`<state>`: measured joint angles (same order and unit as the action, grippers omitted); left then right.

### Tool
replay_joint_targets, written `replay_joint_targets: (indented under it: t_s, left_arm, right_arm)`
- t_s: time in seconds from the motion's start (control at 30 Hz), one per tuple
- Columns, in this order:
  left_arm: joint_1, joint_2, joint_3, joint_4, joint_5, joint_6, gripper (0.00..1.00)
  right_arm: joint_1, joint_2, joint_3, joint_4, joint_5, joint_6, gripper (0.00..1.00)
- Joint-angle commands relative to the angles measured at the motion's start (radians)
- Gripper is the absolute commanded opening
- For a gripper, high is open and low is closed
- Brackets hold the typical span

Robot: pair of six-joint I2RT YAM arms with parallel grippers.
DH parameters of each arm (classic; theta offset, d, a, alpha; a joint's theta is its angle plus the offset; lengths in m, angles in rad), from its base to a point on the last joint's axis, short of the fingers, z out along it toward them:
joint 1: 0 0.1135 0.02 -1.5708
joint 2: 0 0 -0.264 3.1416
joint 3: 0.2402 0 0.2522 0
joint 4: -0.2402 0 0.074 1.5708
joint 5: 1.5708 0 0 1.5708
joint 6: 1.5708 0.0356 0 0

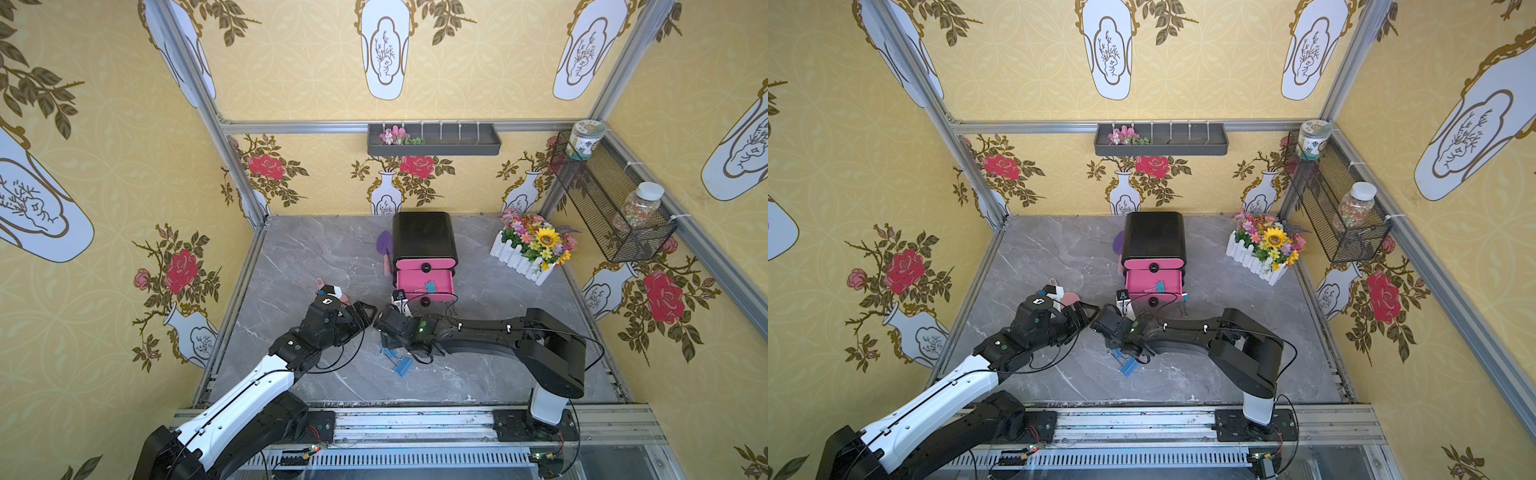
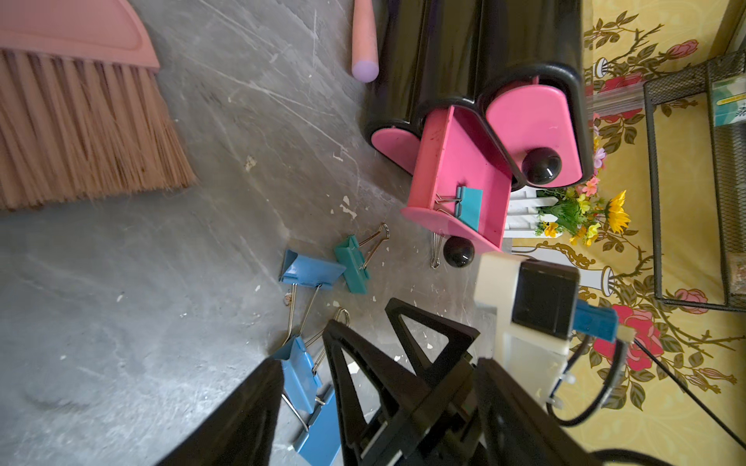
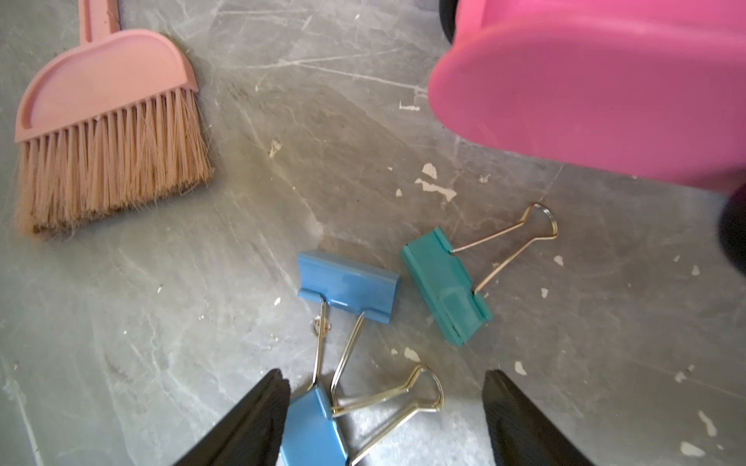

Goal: Put the binder clips in the drawer according to color
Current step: Pick up the binder clip at the center of the board.

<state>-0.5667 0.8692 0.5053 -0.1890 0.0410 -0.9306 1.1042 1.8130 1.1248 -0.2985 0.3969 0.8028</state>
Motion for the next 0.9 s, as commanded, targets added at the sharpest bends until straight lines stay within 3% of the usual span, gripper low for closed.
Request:
replay_joint_targets:
  t_s: [0.0,0.87]
  left_arm:
    - [0.002,-0.009,-0.009,-0.013,0.006,0.015,0.80]
    - [0.002,-0.065,-0.008,-0.072,-0.004,0.015,0.80]
  right_arm:
    - [0.005,0.016,0.001,0.067,0.043,-0.027,0.83]
    - [-0.003,0.120,0.041,0.125,0.037,-0.059,0.96]
